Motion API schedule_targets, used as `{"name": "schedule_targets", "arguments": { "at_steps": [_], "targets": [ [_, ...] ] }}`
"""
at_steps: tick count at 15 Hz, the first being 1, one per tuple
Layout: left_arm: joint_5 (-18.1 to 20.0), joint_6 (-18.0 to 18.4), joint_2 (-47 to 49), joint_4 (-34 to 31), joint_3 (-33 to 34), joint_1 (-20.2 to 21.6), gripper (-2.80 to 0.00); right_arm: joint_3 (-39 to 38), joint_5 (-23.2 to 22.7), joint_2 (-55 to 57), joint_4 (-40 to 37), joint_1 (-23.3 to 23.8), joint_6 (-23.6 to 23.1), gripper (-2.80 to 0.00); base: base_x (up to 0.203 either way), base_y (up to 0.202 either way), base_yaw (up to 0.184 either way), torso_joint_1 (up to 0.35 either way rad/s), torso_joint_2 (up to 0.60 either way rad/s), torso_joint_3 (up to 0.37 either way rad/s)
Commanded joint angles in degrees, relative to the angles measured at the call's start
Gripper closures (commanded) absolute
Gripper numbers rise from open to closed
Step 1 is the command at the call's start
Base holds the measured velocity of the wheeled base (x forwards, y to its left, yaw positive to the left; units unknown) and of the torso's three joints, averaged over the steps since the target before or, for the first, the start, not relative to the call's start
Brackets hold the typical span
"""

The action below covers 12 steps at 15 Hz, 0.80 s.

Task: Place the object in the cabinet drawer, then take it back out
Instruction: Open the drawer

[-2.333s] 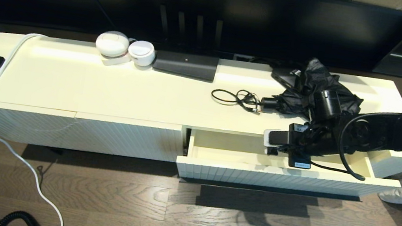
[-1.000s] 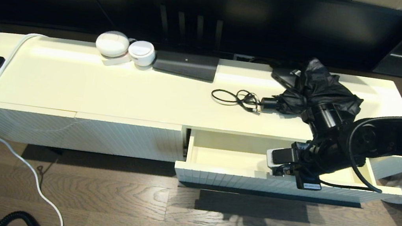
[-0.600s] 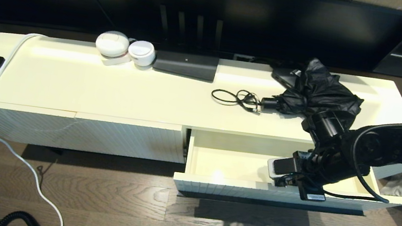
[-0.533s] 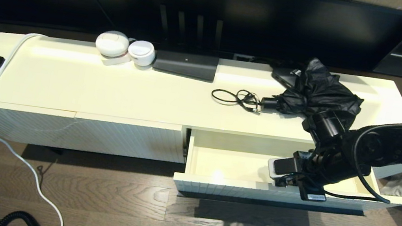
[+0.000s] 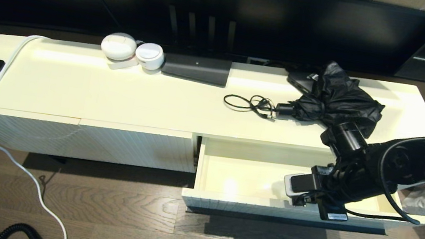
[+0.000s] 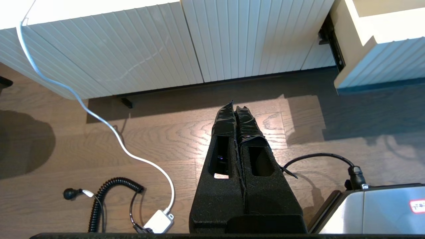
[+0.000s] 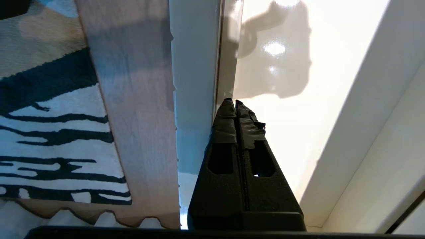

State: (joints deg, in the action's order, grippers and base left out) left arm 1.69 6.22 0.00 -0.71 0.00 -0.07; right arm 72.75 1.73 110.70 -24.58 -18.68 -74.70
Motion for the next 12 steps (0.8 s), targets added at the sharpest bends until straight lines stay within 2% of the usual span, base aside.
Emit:
{"name": "schedule_targets", "arguments": {
  "at_steps": [1, 12],
  "targets": [
    [0.1, 0.0, 0.0, 0.0, -0.1, 0.0, 0.00, -1.7, 0.1, -0.6, -0.3, -0.1, -0.4, 0.00, 0.000, 0.000, 0.000, 0.000, 0.00, 0.000],
    [0.0, 0.0, 0.0, 0.0, 0.0, 0.0, 0.00, -6.2, -0.2, -1.2, 2.1, -0.7, -0.3, 0.00, 0.000, 0.000, 0.000, 0.000, 0.00, 0.000]
  ]
}}
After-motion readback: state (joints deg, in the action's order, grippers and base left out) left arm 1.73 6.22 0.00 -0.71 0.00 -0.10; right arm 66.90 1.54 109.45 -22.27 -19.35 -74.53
